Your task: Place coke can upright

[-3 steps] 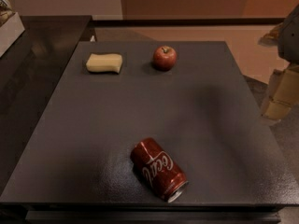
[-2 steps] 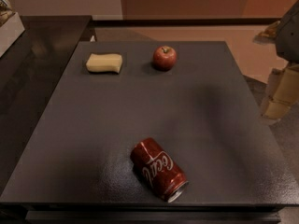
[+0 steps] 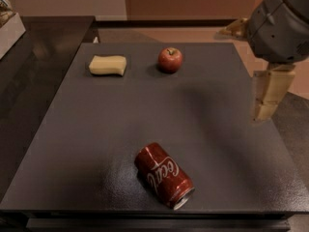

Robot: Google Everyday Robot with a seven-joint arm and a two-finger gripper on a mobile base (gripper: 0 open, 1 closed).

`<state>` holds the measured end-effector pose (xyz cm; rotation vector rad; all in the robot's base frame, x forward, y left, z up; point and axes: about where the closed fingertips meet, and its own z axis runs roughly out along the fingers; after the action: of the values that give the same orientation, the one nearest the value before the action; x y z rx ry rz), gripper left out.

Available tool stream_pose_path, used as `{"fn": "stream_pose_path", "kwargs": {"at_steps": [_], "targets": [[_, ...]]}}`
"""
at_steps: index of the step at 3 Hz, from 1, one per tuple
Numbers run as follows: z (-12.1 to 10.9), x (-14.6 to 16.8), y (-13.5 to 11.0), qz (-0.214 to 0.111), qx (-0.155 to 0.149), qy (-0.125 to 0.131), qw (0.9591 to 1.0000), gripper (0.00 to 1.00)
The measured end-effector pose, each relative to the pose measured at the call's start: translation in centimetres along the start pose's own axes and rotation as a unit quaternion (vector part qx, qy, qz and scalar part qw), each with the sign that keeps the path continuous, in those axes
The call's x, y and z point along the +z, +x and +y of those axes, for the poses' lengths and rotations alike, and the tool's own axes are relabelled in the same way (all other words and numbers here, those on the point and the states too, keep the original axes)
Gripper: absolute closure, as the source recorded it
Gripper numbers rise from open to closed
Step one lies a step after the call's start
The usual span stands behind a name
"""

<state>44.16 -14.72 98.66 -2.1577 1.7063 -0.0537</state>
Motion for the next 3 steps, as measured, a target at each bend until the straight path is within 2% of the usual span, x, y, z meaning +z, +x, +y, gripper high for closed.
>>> {"fn": "stream_pose_path", "kwargs": {"at_steps": [1,2,3], "targets": [[-0.2,1.3,-3.0,-0.024,-0.102,-0.009,0.9944,0.00],[0.1,2.7,-5.4,-0.044,-0.198,-0.016,0.9791,0.00],[0.6,4.1,-7.6,-0.062,-0.302,-0.023,0.9511,0.00]]}}
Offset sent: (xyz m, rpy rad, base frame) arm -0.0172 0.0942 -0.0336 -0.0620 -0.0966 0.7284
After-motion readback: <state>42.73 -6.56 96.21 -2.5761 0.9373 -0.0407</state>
